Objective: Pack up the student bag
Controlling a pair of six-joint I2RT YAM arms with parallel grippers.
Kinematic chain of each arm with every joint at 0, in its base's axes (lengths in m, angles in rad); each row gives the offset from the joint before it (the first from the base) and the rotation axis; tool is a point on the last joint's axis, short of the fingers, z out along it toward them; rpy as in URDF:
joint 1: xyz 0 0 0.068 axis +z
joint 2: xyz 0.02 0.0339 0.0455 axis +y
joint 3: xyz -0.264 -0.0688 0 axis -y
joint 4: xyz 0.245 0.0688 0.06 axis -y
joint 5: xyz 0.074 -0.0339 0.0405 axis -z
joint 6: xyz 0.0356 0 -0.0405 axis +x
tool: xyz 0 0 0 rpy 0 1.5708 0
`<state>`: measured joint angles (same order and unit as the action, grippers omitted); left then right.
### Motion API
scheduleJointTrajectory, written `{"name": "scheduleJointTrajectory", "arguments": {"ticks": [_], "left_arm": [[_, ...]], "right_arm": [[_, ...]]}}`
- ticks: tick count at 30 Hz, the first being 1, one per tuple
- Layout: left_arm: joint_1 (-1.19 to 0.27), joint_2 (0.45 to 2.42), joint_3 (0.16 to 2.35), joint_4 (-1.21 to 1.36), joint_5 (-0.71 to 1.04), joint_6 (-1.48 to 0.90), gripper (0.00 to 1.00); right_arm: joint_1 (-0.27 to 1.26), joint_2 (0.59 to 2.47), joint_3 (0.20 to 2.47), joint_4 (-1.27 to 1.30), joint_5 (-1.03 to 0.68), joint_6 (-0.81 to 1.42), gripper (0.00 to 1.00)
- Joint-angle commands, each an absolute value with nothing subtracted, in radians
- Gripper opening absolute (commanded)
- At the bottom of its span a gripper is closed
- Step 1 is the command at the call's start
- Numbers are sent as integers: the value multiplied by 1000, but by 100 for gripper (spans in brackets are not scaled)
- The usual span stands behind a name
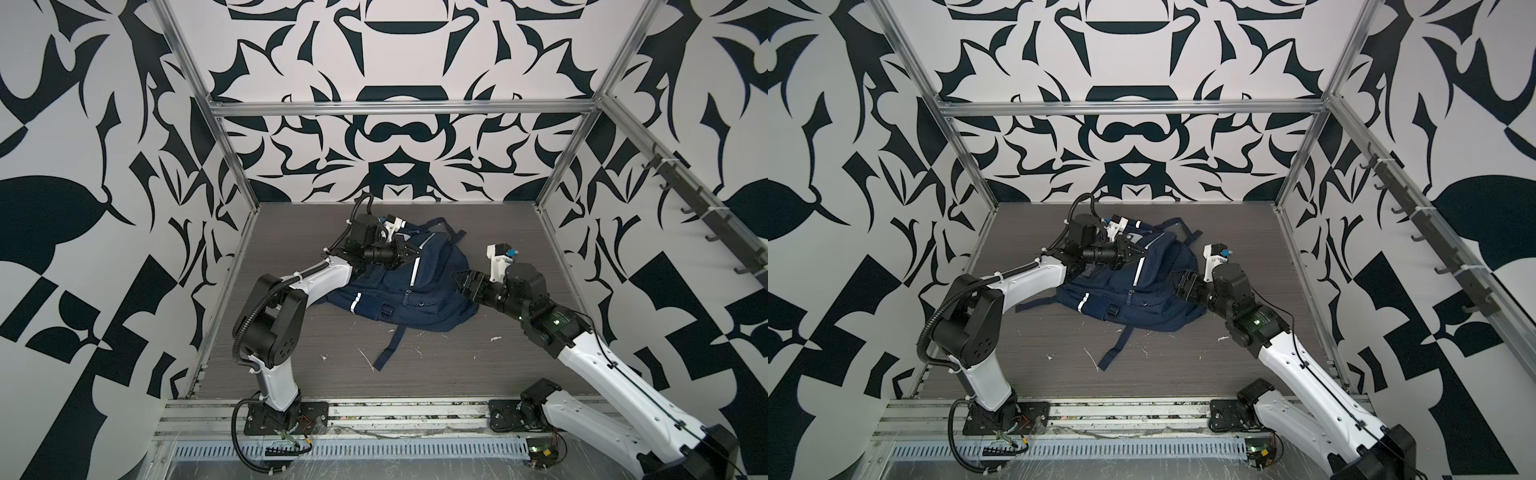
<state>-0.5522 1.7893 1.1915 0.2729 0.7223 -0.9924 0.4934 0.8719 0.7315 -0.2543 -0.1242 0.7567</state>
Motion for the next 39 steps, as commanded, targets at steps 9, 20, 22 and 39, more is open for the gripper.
{"name": "scheduleJointTrajectory", "arguments": {"ticks": [9,20,22,39], "left_arm": [[-562,1712,1151,152,657,-890,40],[-504,1448,1112,-419,589,-624,57],[-484,1406,1058,-444,599,-629,62],[-434,1543,869,0,579,-997,44]], "right_arm": [[494,888,712,-312,-83,733,69],[494,913,694,-338,-73,700,69],[494,933,704,-331,-105,678,68],[607,1089,755,-253,-123,635,67]]}}
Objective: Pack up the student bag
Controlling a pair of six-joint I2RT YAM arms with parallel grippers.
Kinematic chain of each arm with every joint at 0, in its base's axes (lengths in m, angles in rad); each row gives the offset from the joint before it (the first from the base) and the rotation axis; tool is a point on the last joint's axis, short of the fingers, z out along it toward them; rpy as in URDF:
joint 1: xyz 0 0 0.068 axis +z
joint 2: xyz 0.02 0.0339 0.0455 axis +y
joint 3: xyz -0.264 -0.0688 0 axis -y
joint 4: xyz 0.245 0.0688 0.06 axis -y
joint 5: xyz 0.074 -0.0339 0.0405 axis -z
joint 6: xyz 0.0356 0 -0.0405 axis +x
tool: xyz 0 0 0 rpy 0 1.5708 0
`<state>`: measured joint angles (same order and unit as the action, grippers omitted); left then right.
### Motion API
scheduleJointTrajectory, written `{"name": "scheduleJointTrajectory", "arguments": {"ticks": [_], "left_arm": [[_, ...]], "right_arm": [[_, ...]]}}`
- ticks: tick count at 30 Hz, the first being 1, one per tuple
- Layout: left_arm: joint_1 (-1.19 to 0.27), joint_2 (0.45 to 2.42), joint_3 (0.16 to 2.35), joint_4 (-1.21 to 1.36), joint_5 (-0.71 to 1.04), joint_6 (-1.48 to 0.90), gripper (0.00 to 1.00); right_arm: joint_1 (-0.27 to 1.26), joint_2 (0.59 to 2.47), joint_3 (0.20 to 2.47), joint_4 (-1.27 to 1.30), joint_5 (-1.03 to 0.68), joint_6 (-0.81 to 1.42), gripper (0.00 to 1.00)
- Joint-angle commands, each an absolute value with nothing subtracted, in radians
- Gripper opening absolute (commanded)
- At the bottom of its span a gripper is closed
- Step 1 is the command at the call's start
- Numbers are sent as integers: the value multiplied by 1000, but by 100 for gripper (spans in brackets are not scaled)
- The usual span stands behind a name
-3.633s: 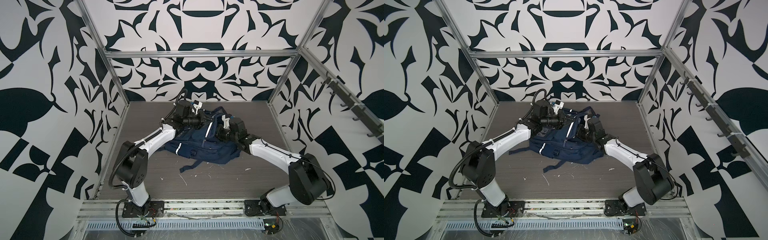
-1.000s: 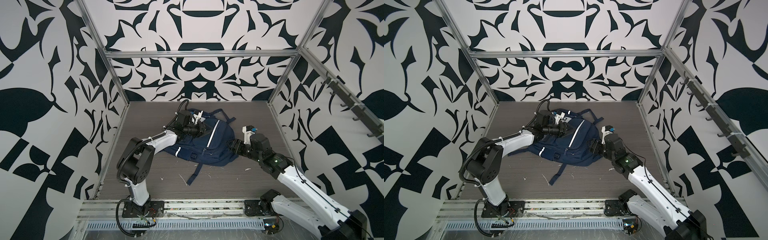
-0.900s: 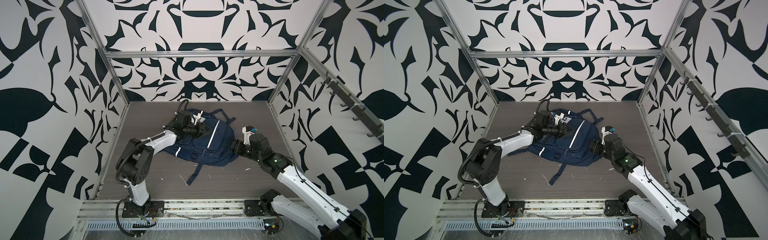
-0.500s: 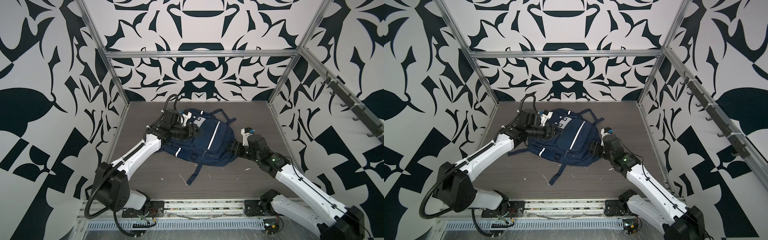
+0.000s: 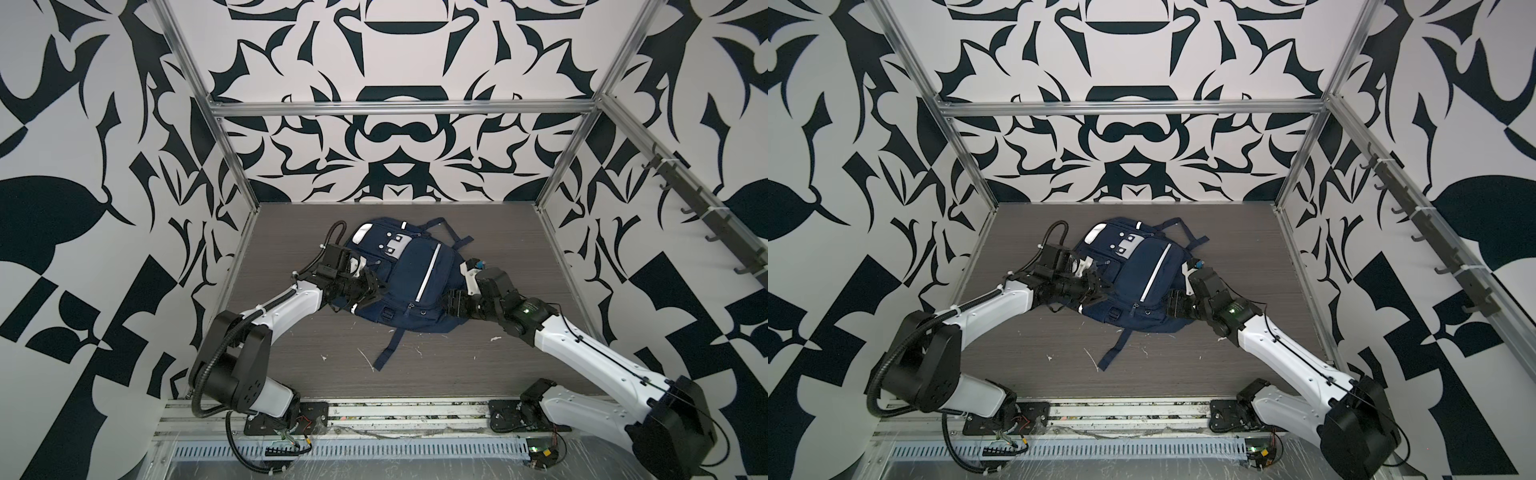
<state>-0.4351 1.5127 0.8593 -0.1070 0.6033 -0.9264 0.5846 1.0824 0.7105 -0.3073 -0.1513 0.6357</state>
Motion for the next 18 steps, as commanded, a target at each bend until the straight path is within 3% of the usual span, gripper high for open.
{"name": "scheduleJointTrajectory", "arguments": {"ticks": [1,7,14,18], "left_arm": [[-434,1552,874,0,576,-996,44],[-446,1621,914,9,585,-990,44],[-491,1658,946,12,543,-991,53],[-509,1673,963,1,520,-991,48]], "right_arm": [[615,1094,752,-248,-115,640,68],[658,1104,722,-214,-71,671,67],[666,1138,703,-183,-63,681,67],[666,1177,704,-157,-70,689,65]]}}
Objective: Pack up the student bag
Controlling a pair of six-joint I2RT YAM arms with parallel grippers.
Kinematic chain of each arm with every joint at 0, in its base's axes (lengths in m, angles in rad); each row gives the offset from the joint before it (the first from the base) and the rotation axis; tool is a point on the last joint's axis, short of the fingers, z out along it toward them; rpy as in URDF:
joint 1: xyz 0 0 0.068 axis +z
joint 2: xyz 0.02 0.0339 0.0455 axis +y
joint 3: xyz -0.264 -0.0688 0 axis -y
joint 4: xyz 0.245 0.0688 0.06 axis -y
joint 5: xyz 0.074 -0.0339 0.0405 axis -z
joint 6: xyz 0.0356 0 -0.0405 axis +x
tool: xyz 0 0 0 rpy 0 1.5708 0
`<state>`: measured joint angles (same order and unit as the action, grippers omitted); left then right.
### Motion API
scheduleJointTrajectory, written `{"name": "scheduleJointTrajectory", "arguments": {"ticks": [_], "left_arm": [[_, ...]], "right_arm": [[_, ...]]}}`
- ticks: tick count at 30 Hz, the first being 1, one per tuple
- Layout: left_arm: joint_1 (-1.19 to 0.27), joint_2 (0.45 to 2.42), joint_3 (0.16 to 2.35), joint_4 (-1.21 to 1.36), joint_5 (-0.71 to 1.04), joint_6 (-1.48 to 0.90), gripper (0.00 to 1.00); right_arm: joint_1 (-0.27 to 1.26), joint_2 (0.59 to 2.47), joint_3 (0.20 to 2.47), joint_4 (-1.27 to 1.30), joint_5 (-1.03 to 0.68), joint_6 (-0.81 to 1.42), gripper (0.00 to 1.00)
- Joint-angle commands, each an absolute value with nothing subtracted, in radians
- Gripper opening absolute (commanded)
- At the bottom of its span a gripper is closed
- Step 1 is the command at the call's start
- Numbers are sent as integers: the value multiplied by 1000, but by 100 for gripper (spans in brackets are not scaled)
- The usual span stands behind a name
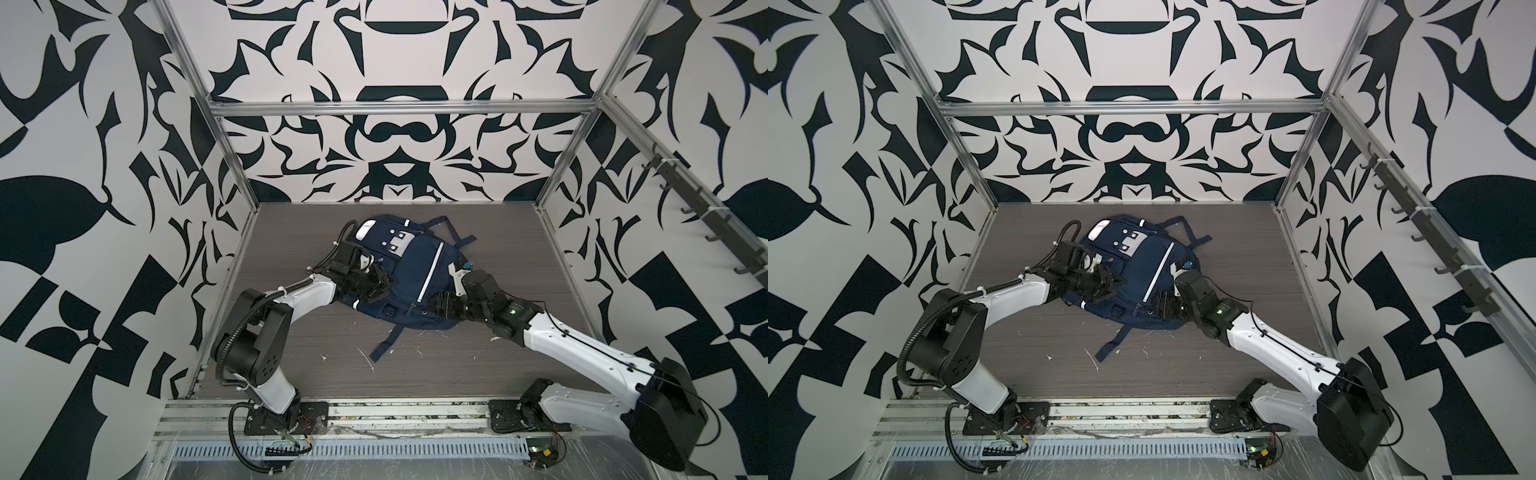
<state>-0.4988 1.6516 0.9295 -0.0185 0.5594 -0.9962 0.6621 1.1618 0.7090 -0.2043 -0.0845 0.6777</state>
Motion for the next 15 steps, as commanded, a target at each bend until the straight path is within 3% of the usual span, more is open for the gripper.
{"name": "scheduleJointTrajectory", "arguments": {"ticks": [1,3,9,14,15], "left_arm": [[-512,1676,966,-4,514,-989,46],[-515,1683,973,-8,512,-985,38],[-529,1712,992,-1,514,-979,25],[-530,1708,1005,30,535,-987,0],[-532,1706,1014,32,541,-988,0]], "right_arm": [[666,1185,703,-150,-74,692,63],[666,1198,703,-135,-77,698,62],[666,1215,710,-129,-84,695,60],[667,1199,707,-142,-81,696,60],[667,1195,704,-145,-81,696,60]]}}
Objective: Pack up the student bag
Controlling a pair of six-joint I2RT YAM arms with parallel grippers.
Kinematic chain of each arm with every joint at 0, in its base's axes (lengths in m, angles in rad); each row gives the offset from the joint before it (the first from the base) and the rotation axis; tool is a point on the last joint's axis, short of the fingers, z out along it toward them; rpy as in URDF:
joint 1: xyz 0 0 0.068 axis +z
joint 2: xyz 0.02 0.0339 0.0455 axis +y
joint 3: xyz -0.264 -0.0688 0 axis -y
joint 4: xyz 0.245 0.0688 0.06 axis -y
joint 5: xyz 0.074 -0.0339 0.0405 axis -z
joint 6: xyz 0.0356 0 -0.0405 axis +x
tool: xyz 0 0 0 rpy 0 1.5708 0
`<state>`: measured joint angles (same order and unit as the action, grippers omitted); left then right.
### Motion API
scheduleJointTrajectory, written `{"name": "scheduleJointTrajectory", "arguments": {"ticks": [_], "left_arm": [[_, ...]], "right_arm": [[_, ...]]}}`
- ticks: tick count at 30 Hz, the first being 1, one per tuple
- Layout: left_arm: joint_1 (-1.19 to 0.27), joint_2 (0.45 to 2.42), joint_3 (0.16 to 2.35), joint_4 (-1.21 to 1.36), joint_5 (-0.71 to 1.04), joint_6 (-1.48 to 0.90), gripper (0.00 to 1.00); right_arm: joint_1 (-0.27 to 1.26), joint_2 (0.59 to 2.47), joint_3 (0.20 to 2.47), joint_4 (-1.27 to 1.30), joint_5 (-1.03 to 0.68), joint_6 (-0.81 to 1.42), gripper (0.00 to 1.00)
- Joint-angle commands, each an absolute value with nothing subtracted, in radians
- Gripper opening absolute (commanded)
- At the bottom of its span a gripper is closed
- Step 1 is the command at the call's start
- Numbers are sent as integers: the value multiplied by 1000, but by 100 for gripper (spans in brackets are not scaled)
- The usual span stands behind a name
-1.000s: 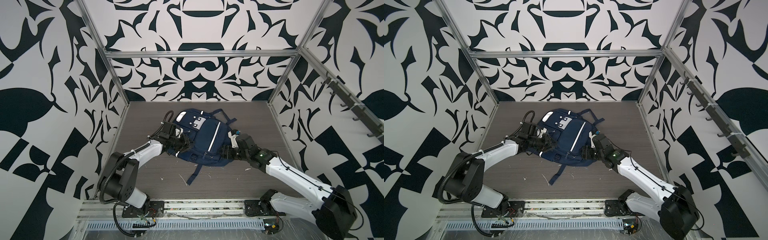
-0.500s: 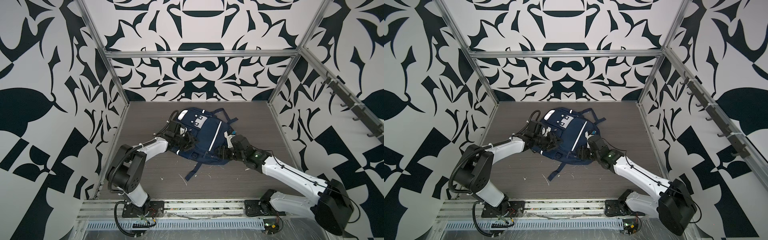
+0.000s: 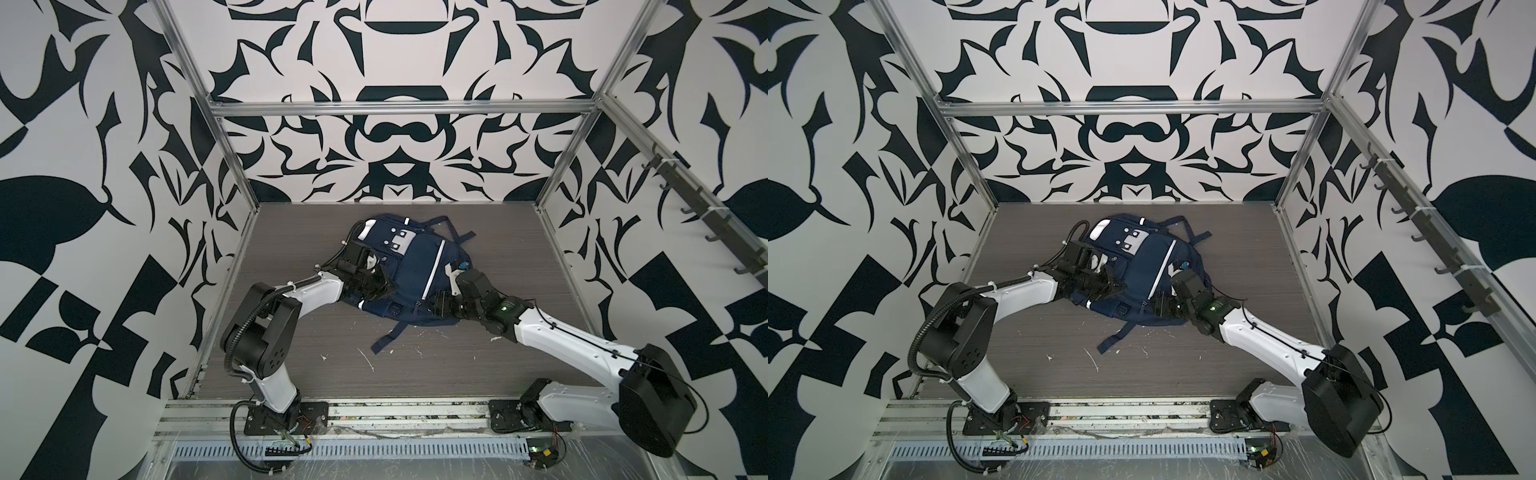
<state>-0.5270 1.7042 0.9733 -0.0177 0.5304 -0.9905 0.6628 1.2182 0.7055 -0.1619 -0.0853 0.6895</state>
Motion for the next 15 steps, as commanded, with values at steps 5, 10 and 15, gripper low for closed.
{"name": "scheduleJointTrajectory", "arguments": {"ticks": [5,10,15], "left_arm": [[-540,1694,1039,52,567,-1012,0],[-546,1671,1056,80,587,-1050,0],[-560,1663,1088,63,592,-1054,0]], "right_arm": [[667,1176,689,-147,-97,688,60],[676,1189,691,-91,-180,647,61],[678,1231,712,-81,-130,665,65]]}}
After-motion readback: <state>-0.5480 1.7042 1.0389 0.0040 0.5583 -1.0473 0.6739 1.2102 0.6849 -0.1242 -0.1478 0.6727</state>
